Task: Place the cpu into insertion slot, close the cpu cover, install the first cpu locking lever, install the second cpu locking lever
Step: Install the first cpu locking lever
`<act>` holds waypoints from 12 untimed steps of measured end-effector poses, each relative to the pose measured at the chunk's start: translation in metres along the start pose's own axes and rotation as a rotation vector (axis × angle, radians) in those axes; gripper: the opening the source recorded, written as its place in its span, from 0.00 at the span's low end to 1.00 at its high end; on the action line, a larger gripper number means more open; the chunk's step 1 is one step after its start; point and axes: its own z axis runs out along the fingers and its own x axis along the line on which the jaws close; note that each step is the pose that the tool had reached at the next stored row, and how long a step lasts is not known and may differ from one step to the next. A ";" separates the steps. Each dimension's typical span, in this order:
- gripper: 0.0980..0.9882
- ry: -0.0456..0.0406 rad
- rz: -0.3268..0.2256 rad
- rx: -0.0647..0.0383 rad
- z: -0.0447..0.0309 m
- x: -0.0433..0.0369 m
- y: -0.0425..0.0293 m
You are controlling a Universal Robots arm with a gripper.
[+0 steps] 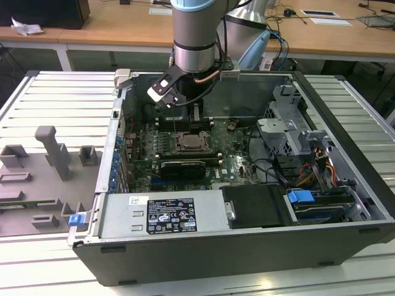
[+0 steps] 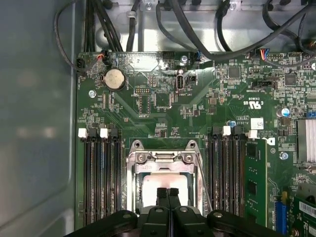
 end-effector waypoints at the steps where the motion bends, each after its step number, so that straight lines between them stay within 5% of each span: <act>1: 0.01 0.0001 0.000 0.000 0.0000 0.0000 -0.0002; 12: 0.01 0.0001 0.000 0.000 -0.0060 0.0001 0.0001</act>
